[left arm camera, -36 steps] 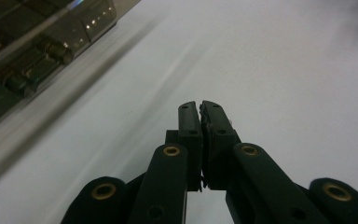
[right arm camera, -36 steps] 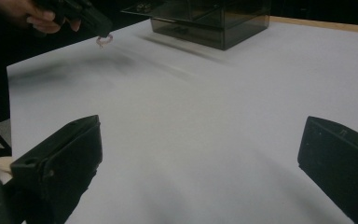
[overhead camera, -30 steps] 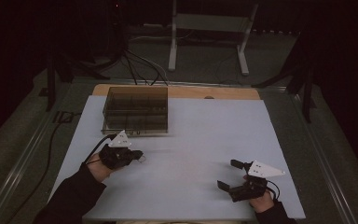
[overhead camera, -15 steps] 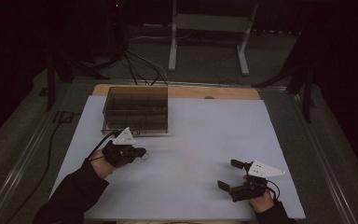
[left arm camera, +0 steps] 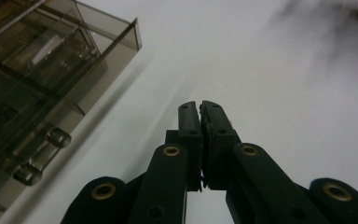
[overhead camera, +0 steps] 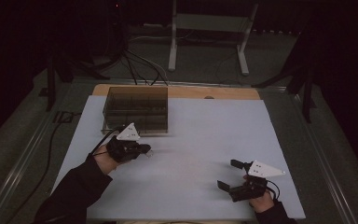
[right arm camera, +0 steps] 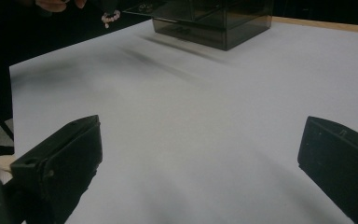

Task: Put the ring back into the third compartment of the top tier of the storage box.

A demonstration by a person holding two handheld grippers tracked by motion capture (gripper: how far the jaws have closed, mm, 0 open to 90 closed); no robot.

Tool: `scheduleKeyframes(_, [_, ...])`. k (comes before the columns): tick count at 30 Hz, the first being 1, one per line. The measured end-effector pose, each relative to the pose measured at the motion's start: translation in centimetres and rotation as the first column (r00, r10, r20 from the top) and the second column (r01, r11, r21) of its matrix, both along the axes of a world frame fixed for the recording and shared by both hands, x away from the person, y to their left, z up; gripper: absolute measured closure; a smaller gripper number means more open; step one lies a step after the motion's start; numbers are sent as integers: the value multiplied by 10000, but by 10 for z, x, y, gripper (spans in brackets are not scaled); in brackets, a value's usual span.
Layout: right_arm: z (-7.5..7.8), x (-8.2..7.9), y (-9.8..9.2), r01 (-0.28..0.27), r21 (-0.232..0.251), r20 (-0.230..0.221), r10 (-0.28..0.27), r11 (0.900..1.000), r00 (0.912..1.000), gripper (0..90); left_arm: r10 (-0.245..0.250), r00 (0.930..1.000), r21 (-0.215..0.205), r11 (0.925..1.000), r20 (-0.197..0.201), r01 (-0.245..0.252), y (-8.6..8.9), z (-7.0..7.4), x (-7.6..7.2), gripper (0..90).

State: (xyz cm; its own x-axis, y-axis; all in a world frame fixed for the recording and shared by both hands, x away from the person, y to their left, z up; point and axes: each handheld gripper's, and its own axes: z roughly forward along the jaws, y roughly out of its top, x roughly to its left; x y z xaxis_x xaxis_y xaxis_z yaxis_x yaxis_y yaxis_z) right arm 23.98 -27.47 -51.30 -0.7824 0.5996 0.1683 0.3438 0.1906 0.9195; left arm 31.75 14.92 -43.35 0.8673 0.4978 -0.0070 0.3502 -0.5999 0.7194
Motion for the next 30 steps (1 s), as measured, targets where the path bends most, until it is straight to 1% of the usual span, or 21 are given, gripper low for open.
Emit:
scheduleKeyframes(5, [0, 0, 0, 3, -1, 6, -3, 10000, 10000, 0, -52, 9999, 35, 10000, 98, 52, -3, 6, 3, 892])
scheduleKeyframes(11, [0, 0, 0, -11, -18, 14, 11, 10000, 10000, 0, -12, 9998, -109, 9999, 215, 14, -4, 13, 6, 892])
scheduleKeyframes(12, [0, 0, 0, -7, -17, 20, 7, 10000, 10000, 0, -2, 9997, -83, 10000, 243, 4, -5, 15, 7, 892])
scheduleKeyframes(14, [0, 0, 0, -2, 5, -30, 2, 10000, 10000, 0, 0, 9997, -154, 9999, 239, 4, -5, 16, 9, 892])
scheduleKeyframes(16, [0, 0, 0, -5, -20, 18, 5, 10000, 10000, 0, -33, 9996, -119, 9999, 273, 36, -6, 18, 10, 892])
scheduleKeyframes(19, [0, 0, 0, -5, 1, -39, 5, 10000, 10000, 0, -42, 9996, -149, 9999, 267, 46, -7, 21, 13, 892])
scheduleKeyframes(24, [0, 0, 0, -2, -13, -26, 2, 10000, 10000, 0, -129, 9997, -305, 9994, 231, 136, -9, 27, 18, 892])
scheduleKeyframes(26, [0, 0, 0, -4, -19, -24, 4, 10000, 10000, 0, -109, 9996, -290, 9995, 276, 117, -10, 29, 20, 892])
scheduleKeyframes(29, [0, 0, 0, -3, -15, -5, 3, 10000, 10000, 0, -130, 9995, -386, 9992, 280, 141, -11, 32, 24, 892])
scheduleKeyframes(30, [0, 0, 0, 0, 0, -36, 0, 10000, 10000, 0, -119, 9996, -481, 9988, 241, 131, -12, 33, 25, 892])
